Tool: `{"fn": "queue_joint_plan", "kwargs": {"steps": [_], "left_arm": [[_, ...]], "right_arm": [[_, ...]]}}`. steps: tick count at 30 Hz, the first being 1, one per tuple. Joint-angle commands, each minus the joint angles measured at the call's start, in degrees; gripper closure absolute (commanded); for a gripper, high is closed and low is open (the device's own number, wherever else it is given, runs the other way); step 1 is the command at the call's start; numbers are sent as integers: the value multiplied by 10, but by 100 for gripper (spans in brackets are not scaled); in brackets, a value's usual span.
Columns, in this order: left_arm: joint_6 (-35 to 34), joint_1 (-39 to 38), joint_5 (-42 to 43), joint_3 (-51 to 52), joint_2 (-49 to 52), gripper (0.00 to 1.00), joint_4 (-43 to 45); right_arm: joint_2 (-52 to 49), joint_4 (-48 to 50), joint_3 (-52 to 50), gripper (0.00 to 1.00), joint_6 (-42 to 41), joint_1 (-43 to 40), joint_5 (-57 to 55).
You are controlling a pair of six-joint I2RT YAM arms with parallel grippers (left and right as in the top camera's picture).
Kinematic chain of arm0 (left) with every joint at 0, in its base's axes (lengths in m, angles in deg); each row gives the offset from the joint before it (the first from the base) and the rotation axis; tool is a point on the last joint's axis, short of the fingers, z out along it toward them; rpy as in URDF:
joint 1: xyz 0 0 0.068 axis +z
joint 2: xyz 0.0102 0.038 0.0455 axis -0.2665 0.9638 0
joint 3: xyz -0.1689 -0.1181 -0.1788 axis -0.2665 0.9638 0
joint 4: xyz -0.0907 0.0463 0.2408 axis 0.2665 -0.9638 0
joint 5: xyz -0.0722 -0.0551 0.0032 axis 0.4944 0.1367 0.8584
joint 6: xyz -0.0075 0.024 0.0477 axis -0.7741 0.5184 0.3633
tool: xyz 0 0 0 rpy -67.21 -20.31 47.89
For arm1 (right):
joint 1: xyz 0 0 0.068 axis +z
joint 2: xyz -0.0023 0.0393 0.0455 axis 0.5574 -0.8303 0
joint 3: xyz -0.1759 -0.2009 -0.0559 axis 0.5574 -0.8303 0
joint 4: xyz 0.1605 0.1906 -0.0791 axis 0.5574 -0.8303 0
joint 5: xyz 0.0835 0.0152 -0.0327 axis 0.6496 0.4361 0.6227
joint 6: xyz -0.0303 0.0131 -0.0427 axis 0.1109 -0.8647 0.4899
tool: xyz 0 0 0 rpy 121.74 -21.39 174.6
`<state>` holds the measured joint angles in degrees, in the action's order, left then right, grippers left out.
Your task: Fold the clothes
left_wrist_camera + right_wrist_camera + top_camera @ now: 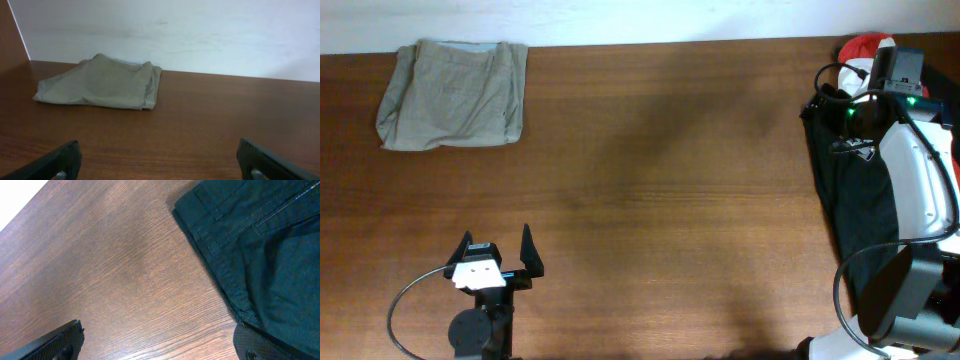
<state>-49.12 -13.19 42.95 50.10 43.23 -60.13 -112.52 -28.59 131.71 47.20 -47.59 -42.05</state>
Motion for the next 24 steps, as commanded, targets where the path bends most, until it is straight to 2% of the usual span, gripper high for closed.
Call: {"fn": "queue_joint_plan", "kwargs": {"steps": [1, 19, 21, 24], "left_arm": [[9, -1, -8, 3, -3, 1, 1], [9, -1, -8, 3, -3, 1, 1], [9, -1, -8, 3, -3, 1, 1], [9, -1, -8, 3, -3, 1, 1]], "right_arm": [[5, 0, 6, 1, 3, 2, 1], [3, 0, 6, 1, 3, 3, 1], [16, 0, 5, 1, 3, 3, 1], [92, 0, 5, 1, 3, 9, 1]]}}
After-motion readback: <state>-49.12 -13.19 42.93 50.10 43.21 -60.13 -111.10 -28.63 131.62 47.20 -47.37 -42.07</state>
